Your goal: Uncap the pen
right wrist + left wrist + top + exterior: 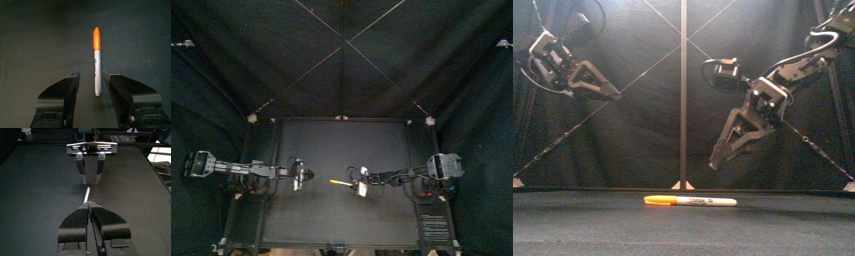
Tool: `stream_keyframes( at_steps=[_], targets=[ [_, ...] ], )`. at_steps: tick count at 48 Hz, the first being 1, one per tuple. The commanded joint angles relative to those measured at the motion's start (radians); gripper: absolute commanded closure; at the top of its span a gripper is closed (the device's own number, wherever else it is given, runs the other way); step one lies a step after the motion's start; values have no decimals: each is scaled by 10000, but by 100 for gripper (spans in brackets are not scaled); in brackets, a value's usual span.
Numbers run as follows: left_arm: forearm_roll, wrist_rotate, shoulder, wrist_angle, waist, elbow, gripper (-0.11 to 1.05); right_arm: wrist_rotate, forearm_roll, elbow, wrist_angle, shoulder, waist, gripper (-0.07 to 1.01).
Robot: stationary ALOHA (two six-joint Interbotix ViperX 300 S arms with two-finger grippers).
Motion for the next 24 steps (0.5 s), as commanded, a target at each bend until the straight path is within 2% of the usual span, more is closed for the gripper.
stream_keyframes(
  at_steps=[1,12,24],
  targets=[
    [61,15,123,-61,31,-291,33,31,61,-245,15,61,-337,15],
    [107,15,337,-61,46,-291,9,31,0,-476,276,568,-430,15],
    [107,15,337,-61,123,-307,6,46,-15,-874,1319,828,-414,15]
  ],
)
